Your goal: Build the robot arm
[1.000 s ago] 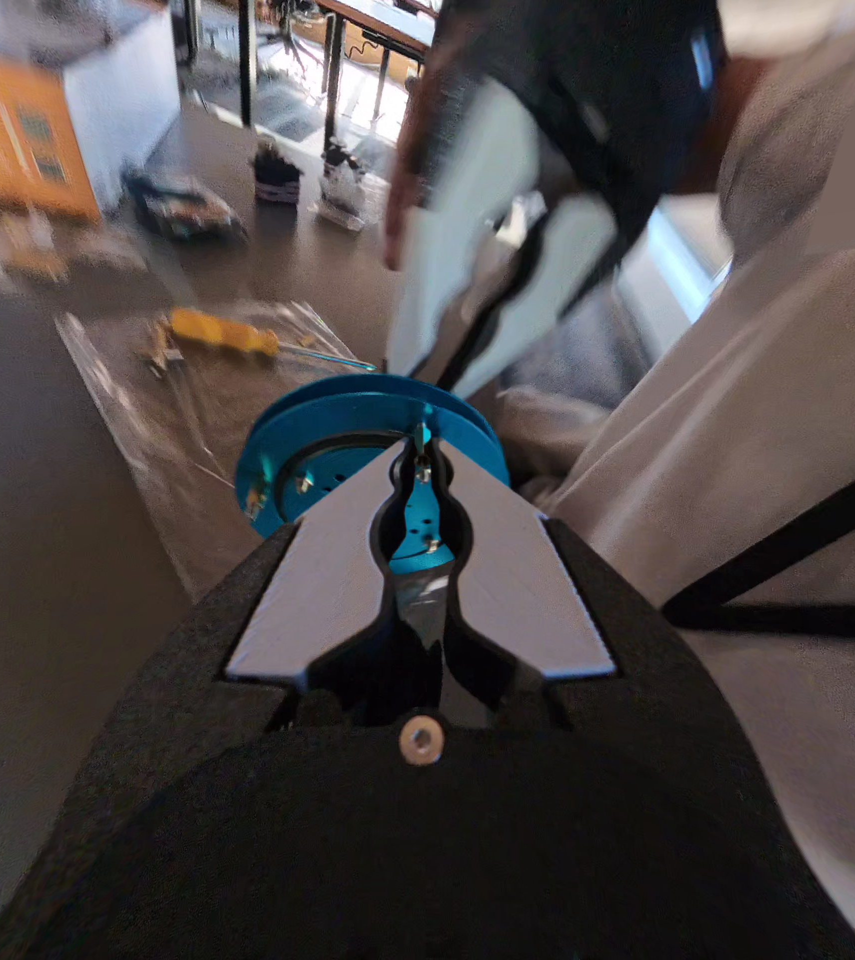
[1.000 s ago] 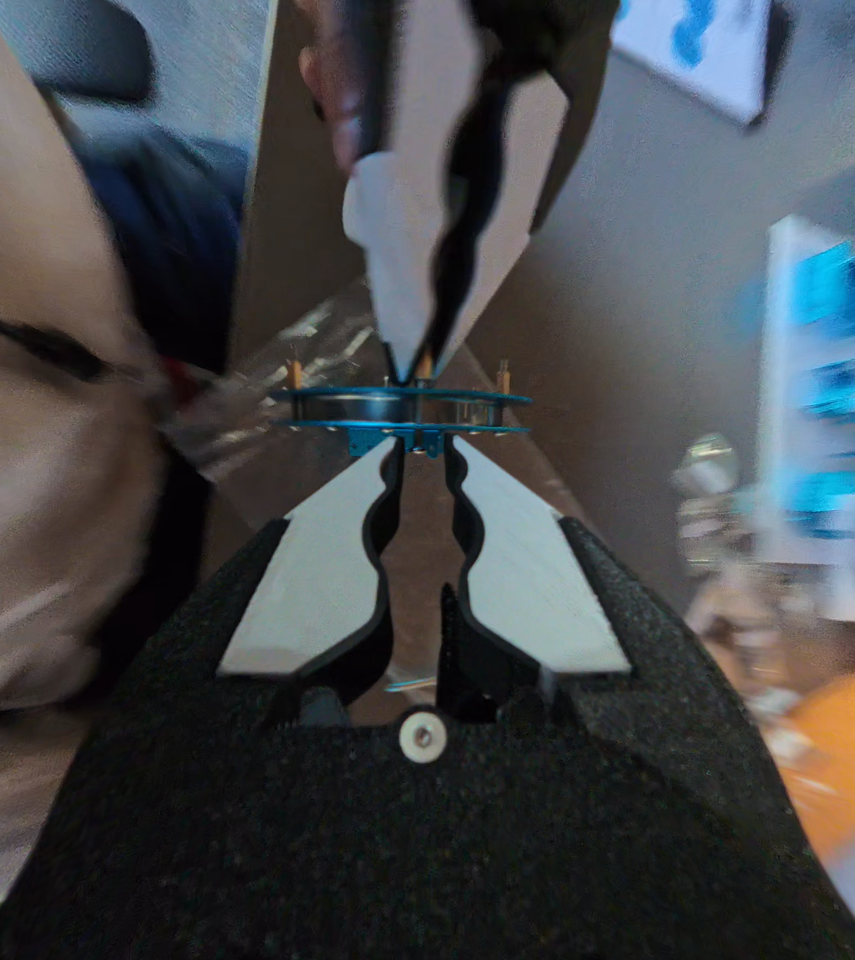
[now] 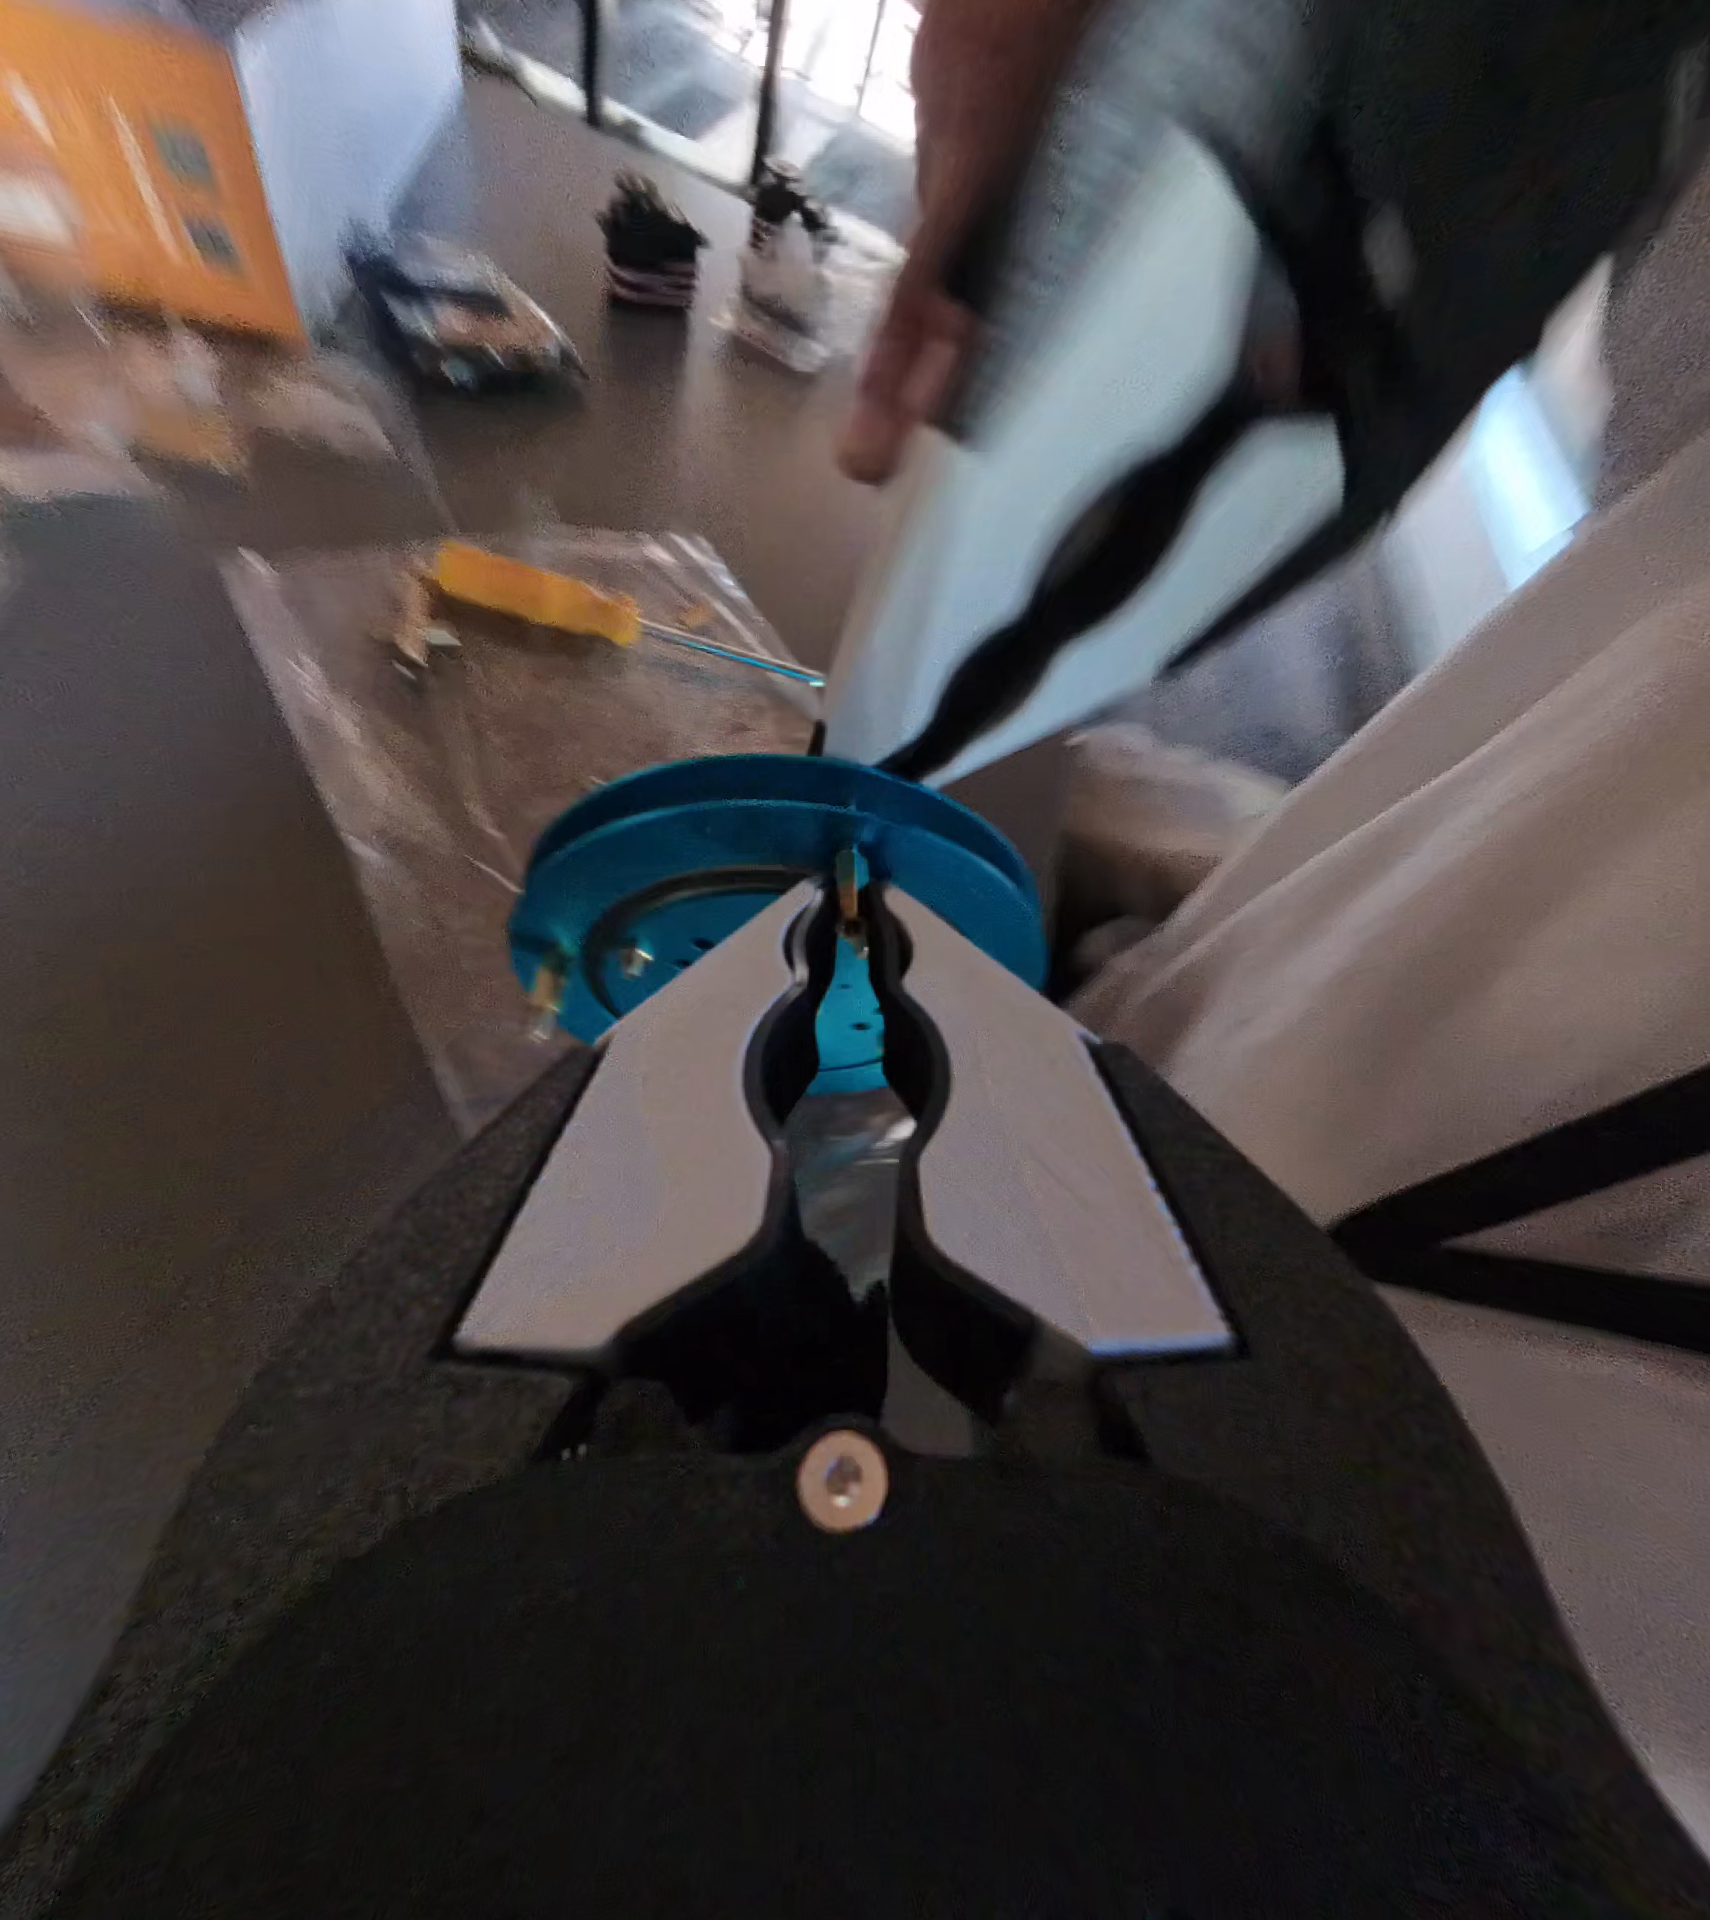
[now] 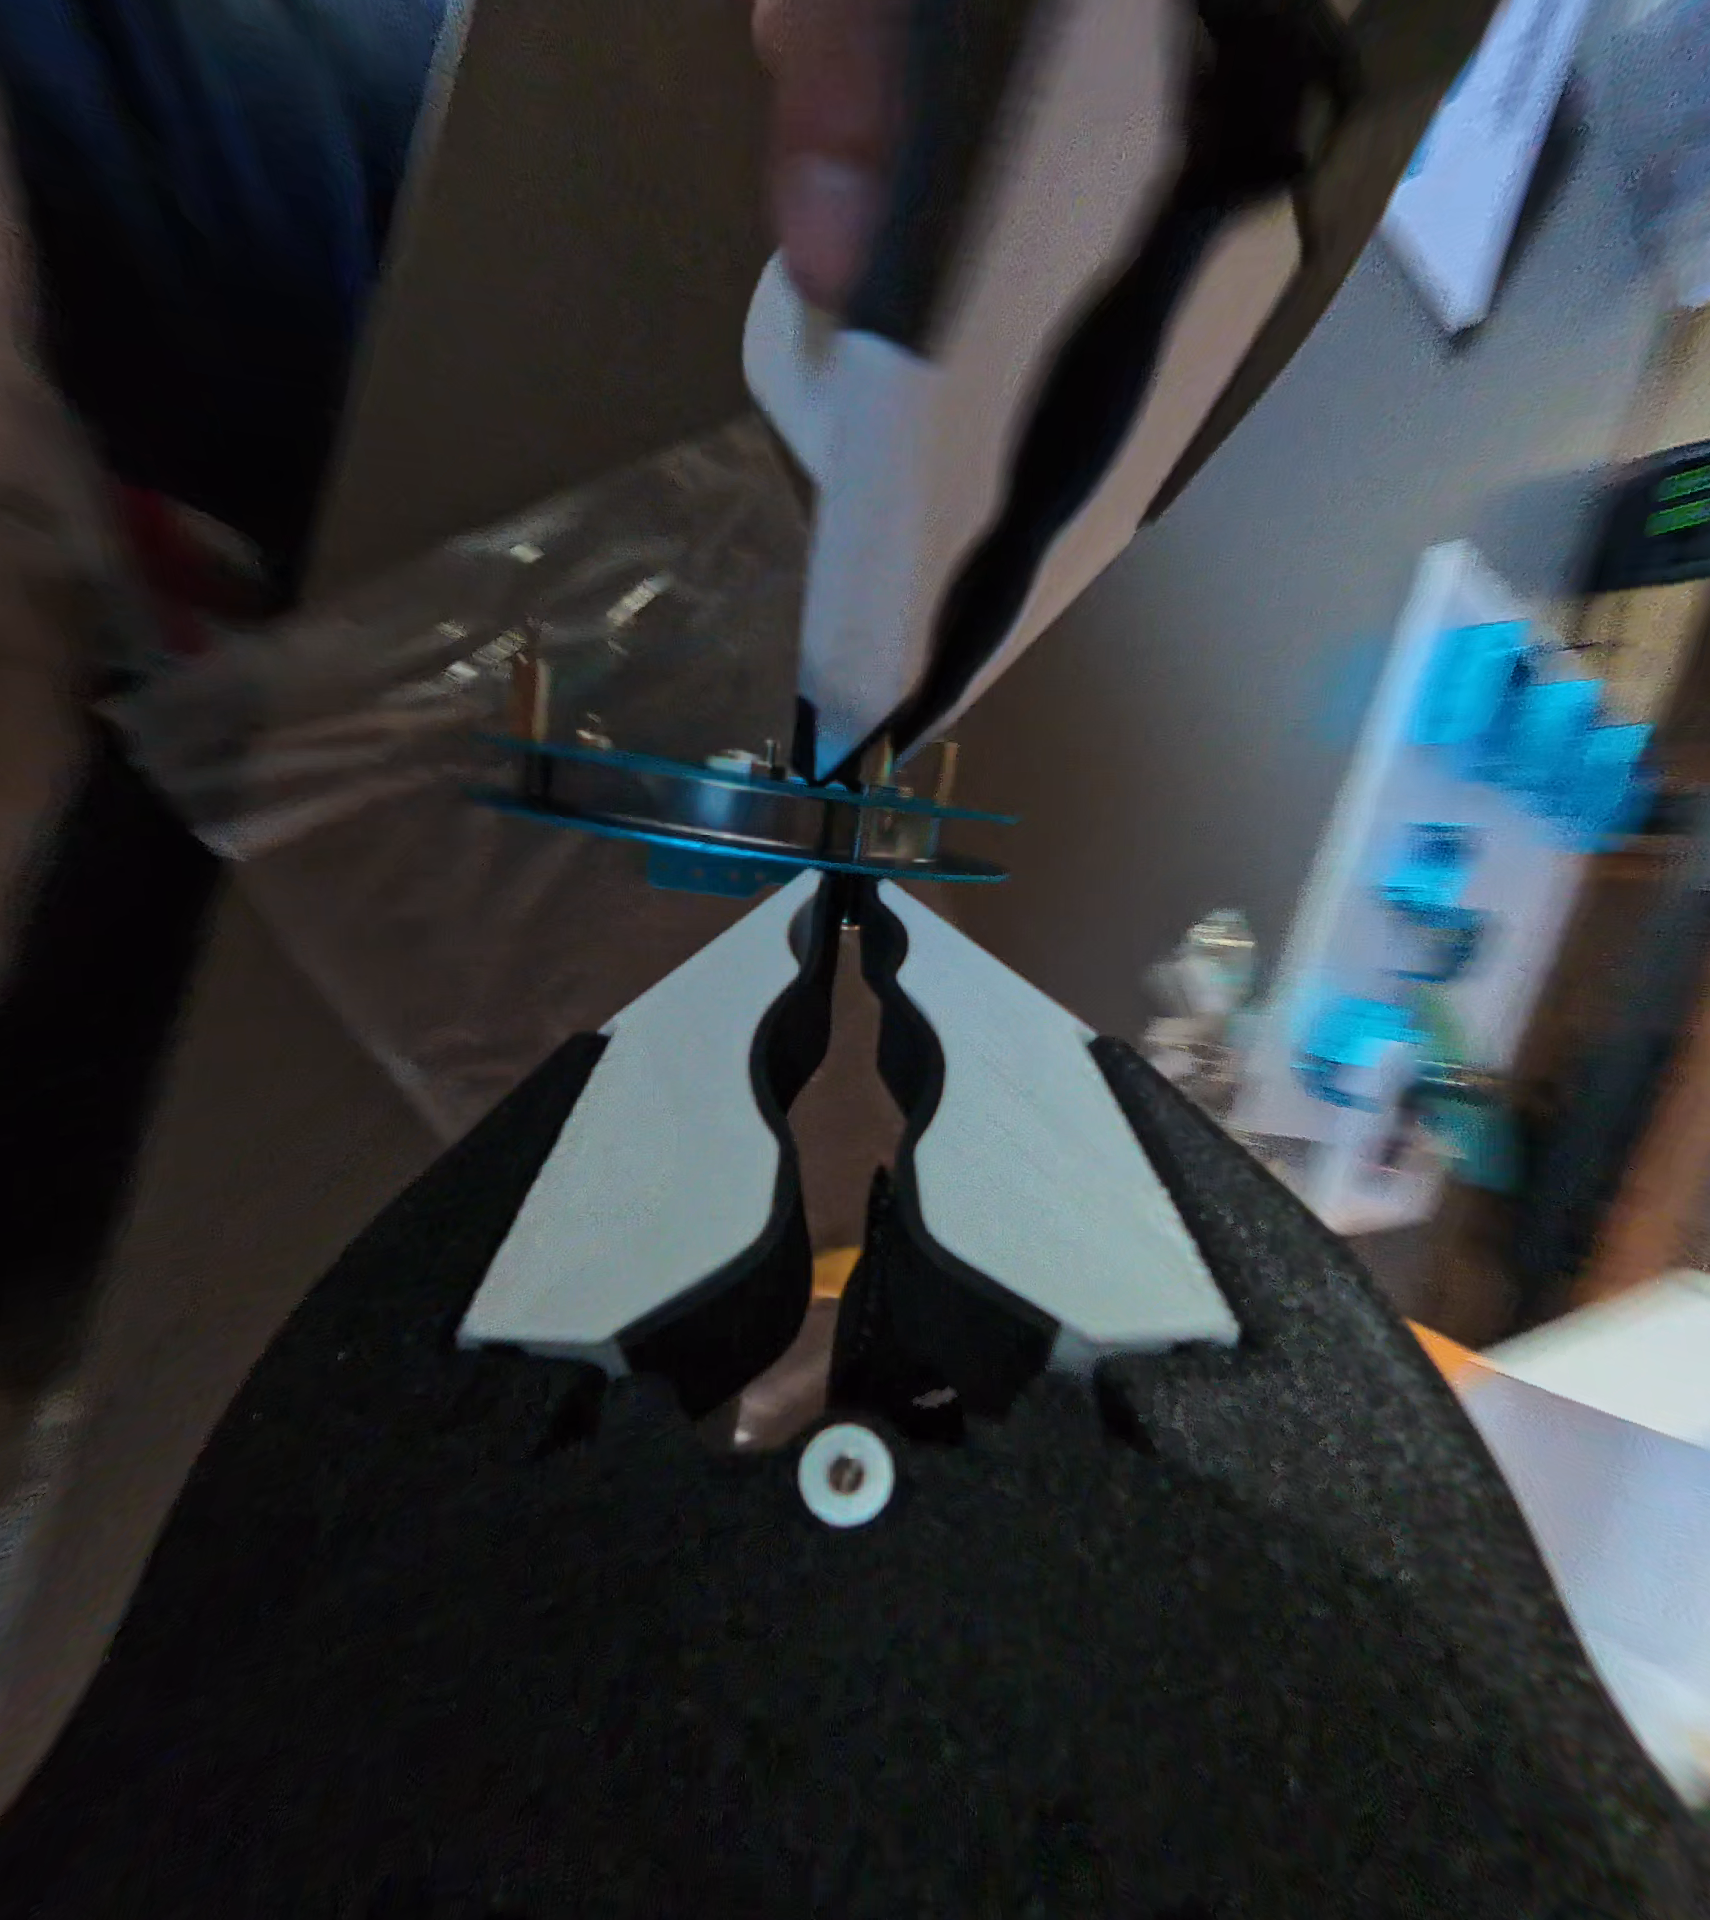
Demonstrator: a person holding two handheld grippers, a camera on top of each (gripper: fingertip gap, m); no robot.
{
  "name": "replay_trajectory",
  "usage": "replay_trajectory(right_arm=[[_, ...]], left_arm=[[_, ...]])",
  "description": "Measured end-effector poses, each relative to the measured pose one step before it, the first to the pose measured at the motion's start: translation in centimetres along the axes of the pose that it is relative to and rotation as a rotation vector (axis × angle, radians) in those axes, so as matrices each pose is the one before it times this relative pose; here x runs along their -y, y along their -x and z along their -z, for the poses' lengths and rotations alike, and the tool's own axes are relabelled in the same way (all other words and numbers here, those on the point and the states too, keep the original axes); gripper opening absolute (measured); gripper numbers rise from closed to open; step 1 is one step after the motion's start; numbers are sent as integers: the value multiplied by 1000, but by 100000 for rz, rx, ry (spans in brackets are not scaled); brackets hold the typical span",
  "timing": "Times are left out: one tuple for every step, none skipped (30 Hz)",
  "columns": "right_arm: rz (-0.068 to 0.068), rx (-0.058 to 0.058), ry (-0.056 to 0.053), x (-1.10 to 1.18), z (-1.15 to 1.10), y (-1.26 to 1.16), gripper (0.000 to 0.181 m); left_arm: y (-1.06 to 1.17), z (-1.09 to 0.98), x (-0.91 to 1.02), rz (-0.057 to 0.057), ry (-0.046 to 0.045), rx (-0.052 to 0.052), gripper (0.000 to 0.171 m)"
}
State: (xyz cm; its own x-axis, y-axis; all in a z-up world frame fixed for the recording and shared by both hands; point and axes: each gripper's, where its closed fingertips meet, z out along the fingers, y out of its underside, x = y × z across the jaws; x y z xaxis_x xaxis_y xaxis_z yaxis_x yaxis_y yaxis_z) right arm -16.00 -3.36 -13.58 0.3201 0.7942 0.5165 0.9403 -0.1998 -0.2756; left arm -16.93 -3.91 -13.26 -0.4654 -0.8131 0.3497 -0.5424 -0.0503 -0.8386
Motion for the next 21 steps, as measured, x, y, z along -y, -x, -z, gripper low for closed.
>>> replay_trajectory(right_arm=[[9679, -12312, 3359, -4, -85, -269, 1], [11157, -12559, 2970, 34, -29, -195, 1], [13242, -14661, 2881, 2, -13, -219, 2], [10642, -12961, 2217, 53, 22, -123, 2], [4077, -8225, 281, -2, 58, -98, 1], [-2115, -2177, -276, -226, 37, -11, 1], [-6831, 3264, -1007, -49, 87, 60, 2], [-8151, 5095, -1279, 37, 148, 78, 2], [-8328, 5459, -1545, 2, 80, 97, 2], [-9058, 6355, -2635, 38, 78, 107, 3], [-9724, 7771, -2510, 24, 105, 77, 5], [-10269, 9221, -1869, 10, 122, 103, 8], [-9716, 12299, -1238, 36, 167, 416, 15], [-10230, 10741, -153, -116, 173, 86, 18], [-10217, 12707, -982, -17, 225, 342, 25], [-9700, 13861, -868, -27, 240, 574, 30], [-8912, 11813, -99, -157, 161, 323, 30], [-7389, 10696, -779, 8, 123, 274, 32], [-6301, 10381, -1721, 187, 58, 439, 32], [-4042, 7702, -1075, 192, -61, 229, 30], [-1820, 5690, -848, 136, -119, 135, 24]], left_arm=[[-21, 107, 41, 13761, -191, -8147, 3], [-141, 68, -20, 14436, -26, -8926, 3], [-180, 63, -17, 16005, -449, -9823, 3], [-158, 30, -7, 15405, -635, -10131, 3], [-103, -20, 47, 11051, -1094, -8174, 3], [-16, -122, 118, 4038, -1346, -3772, 4], [-15, -140, -88, -2730, 277, 1002, 4], [54, -92, -21, -7781, 820, 4478, 4], [127, -14, 64, -10857, 661, 6326, 3], [156, -26, 17, -12915, 1186, 7347, 3], [93, -64, -38, -13158, 1670, 7481, 3], [101, -67, -58, -13030, 1863, 7498, 3], [76, -32, -67, -13751, 2024, 7448, 4], [57, -23, -70, -13543, 1942, 7175, 4], [68, -8, -56, -13649, 1728, 7499, 4], [39, 20, -51, -13792, 1884, 7197, 4], [1, 10, -22, -13225, 1702, 6734, 4], [127, -29, -47, -13568, 1714, 7621, 4], [47, -8, -8, -12811, 1404, 6641, 4], [-62, 3, 112, -10877, 331, 5061, 4], [8, -7, 102, -9521, 335, 4871, 4]])
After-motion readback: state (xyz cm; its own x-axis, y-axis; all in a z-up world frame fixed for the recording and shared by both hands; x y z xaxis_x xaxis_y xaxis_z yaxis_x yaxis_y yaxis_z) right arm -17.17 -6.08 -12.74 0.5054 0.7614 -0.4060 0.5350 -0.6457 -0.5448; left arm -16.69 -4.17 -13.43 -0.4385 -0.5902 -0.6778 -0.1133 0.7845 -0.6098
